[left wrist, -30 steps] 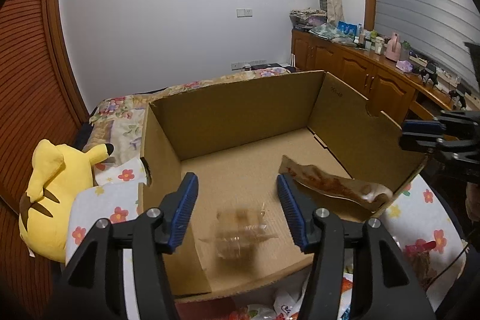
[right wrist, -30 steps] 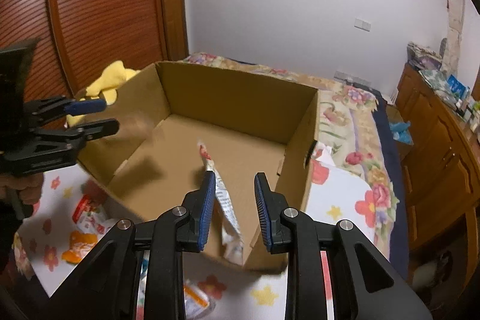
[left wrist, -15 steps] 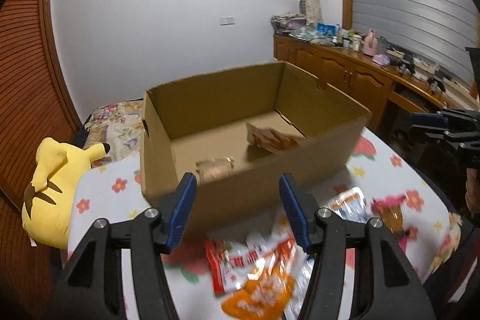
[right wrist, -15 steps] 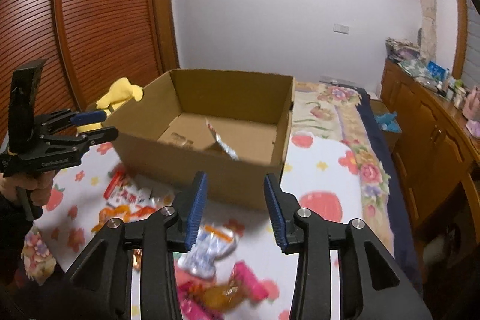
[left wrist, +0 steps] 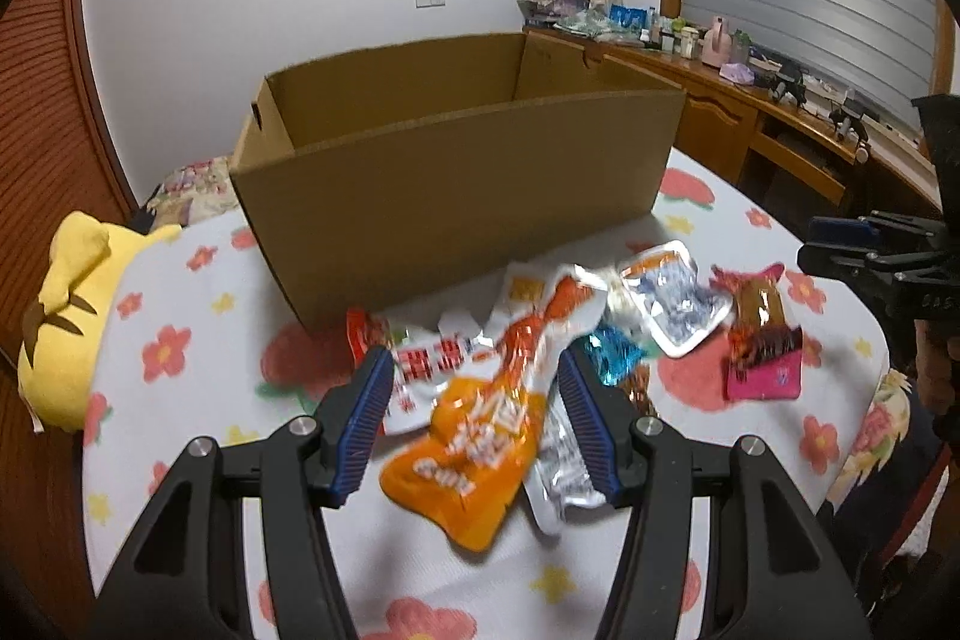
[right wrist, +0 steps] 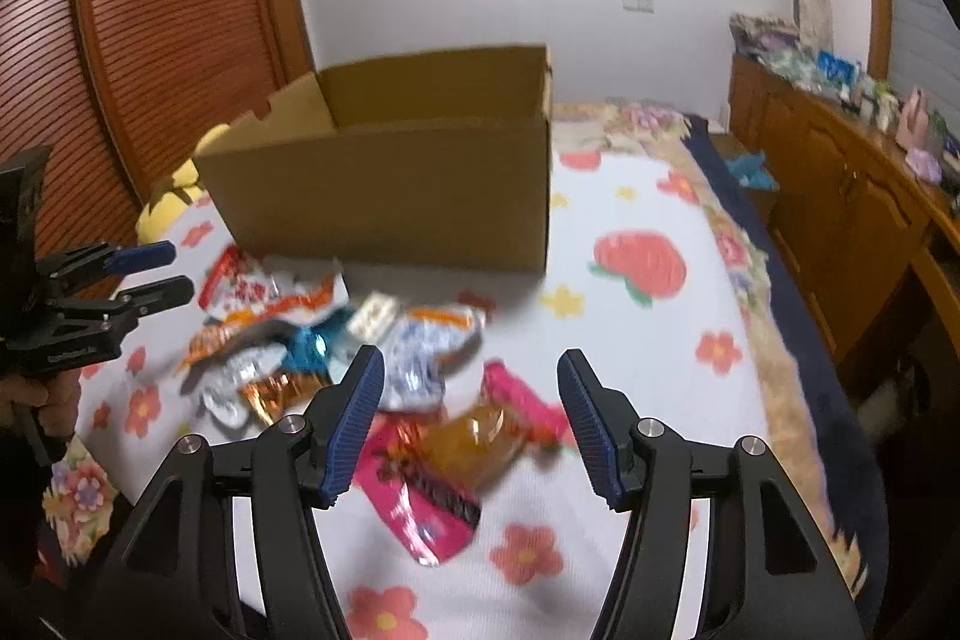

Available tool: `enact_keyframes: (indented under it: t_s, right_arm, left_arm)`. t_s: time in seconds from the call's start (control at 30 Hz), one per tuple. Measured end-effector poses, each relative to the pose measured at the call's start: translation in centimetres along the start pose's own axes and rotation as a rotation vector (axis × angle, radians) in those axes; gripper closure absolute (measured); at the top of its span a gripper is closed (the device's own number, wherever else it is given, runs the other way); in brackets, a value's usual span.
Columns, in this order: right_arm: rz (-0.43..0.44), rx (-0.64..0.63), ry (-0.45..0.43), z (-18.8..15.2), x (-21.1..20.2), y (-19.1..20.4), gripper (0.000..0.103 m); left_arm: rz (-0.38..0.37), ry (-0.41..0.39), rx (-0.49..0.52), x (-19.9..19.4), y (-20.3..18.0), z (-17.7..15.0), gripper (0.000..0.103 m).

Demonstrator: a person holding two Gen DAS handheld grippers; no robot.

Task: Organize snacks
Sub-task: 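Grasp the orange spicy strip pack with the left gripper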

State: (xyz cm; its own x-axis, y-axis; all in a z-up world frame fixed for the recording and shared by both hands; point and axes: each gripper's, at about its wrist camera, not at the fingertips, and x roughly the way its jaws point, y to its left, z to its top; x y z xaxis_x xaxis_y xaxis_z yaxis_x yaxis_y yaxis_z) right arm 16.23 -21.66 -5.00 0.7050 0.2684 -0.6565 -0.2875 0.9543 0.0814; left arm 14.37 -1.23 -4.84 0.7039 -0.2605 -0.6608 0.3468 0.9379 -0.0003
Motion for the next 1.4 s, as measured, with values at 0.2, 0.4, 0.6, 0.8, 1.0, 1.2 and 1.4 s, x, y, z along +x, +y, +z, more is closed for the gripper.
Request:
enact_keyframes:
  t_s: [0.2,0.4,0.6,0.8,1.0,1.2,1.4]
  right_arm:
    - [0.01,0.049,0.054,-2.4,1.7,-0.6,0.041]
    - [0.04,0.117,0.089,-3.4,3.1,-1.2,0.041]
    - [0.038,0.133,0.103,-3.1,4.3,-1.3,0.041]
    - [-0.017,0.074,0.103,-2.3,5.6,-1.0,0.041]
    - [-0.03,0.026,0.092,-2.4,6.0,-1.1,0.044]
    - [-0.001,0.033,0.089,-2.5,6.4,-1.4,0.044]
    - [0.036,0.044,0.085,-2.6,6.6,-1.8,0.044]
  left_arm:
    - [0.001,0.021,-0.009,0.4,-0.1,-1.2,0.045]
    - [-0.005,0.032,-0.023,0.5,0.1,-2.1,0.045]
    - [-0.004,0.044,-0.026,0.8,0.1,-2.3,0.045]
    - [-0.005,0.055,-0.007,1.3,-0.4,-2.0,0.045]
    - [-0.022,0.084,0.019,2.6,-1.0,-1.3,0.045]
    - [-0.043,0.116,0.059,4.3,-1.9,-0.3,0.052]
    - [-0.036,0.15,0.1,5.9,-2.6,0.7,0.052]
